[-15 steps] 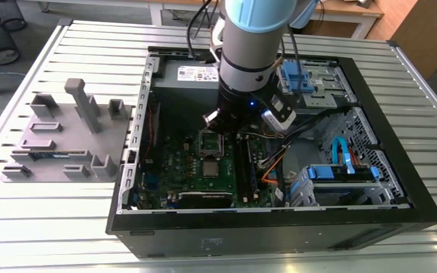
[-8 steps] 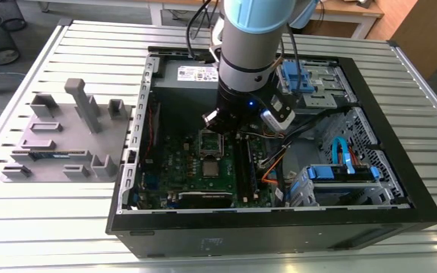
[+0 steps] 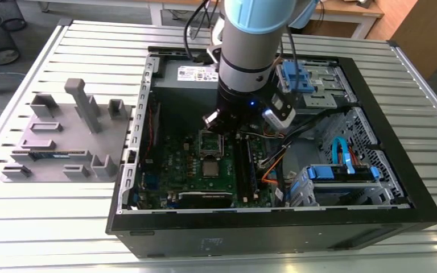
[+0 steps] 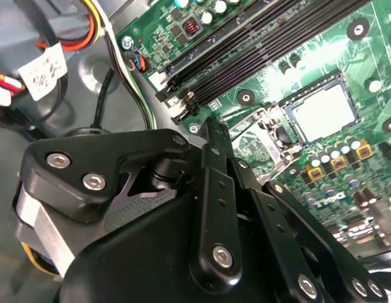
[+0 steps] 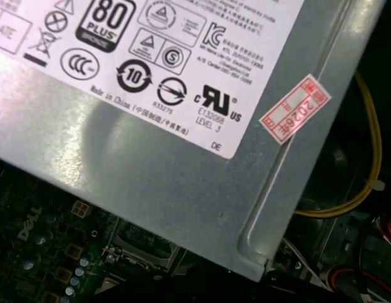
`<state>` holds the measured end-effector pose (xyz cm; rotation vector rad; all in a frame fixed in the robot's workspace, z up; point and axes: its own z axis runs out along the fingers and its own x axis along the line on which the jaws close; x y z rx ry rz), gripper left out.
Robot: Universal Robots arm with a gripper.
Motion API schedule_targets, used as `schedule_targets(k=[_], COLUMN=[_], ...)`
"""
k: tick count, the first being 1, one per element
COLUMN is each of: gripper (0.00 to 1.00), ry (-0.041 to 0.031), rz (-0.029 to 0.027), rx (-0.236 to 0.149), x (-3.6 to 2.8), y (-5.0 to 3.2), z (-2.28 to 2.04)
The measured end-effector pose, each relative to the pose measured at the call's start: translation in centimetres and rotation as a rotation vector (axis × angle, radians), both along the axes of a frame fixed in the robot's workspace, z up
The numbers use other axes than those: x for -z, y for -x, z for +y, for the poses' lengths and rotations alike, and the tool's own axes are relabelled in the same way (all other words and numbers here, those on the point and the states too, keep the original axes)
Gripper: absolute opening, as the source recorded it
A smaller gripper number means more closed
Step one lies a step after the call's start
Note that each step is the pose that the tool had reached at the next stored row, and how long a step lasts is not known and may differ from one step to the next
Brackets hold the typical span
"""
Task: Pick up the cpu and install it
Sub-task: 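Close the cpu cover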
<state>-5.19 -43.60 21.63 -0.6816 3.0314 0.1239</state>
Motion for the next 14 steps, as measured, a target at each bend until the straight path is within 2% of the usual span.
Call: schedule_targets(k=[3,7,11,14], gripper=[0.11,0.11,0.11,0.11], ry=[-0.0032,-0.0239,-0.0255,-0.0254], rz=[-0.0008,-0.0031,-0.0033,-0.0032], rx=[-0.037,-0.038,-0.038,-0.039], x=[0.0,0.0,0.04,0.07], y=[0.0,0.0,-0.01,-0.23], z=[0.0,0.0,0.02,0.18])
